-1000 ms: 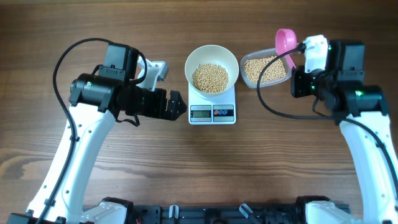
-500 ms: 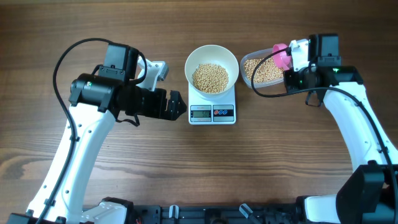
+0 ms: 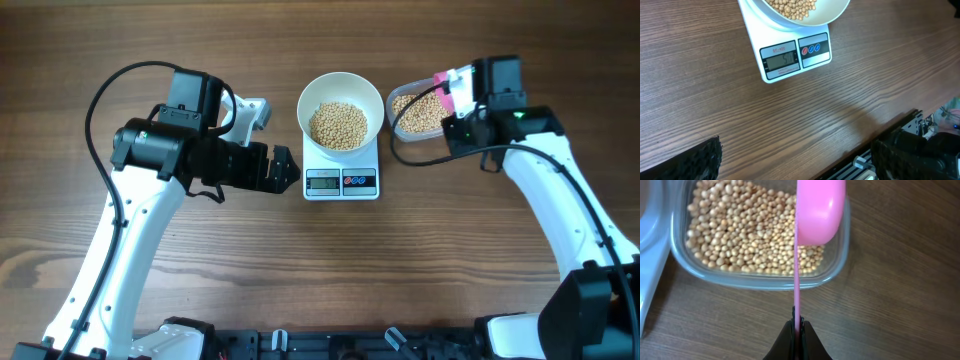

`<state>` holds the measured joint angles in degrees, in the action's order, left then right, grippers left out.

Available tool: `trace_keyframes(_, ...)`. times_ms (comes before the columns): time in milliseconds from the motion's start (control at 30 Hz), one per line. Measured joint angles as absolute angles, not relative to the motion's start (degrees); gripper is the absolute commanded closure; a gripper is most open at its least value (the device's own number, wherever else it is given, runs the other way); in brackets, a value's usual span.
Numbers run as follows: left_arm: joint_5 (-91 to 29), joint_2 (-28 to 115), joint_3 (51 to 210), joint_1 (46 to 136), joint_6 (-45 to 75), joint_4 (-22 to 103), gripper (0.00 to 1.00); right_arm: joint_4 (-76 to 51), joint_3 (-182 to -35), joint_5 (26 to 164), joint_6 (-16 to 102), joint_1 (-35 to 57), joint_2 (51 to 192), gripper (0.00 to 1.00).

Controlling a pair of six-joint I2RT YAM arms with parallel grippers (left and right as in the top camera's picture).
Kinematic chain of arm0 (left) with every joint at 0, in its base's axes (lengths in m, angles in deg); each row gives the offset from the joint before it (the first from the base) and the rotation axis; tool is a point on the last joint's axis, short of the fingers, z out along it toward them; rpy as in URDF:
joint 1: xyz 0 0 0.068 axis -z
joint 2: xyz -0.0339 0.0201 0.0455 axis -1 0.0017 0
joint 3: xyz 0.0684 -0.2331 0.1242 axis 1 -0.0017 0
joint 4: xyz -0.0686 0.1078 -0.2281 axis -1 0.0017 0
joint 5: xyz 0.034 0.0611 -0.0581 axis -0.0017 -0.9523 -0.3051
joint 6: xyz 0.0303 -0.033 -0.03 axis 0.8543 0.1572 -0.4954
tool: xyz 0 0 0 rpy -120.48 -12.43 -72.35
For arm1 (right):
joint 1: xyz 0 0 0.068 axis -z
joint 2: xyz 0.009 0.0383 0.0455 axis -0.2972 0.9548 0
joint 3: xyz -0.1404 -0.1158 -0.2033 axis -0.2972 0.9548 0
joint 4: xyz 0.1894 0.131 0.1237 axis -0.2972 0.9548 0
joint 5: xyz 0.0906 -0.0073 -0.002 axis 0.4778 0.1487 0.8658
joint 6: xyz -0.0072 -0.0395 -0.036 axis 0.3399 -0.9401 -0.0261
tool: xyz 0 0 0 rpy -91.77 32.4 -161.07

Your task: Scoop item into bowl and weigh 150g on scale

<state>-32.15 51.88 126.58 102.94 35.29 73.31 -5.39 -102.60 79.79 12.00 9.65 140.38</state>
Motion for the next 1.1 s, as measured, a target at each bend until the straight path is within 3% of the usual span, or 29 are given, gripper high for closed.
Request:
trace_keyframes(733, -32.2, 51.9, 126.6, 102.9, 35.3, 73.3, 0.0, -4.5, -102.5, 74.0, 11.9, 6.5, 144.9, 0.96)
trace_keyframes(1100, -32.2, 51.9, 126.6, 102.9, 35.3, 73.3, 0.0, -2.3, -102.5, 79.2, 12.3, 5.1, 144.9, 0.96)
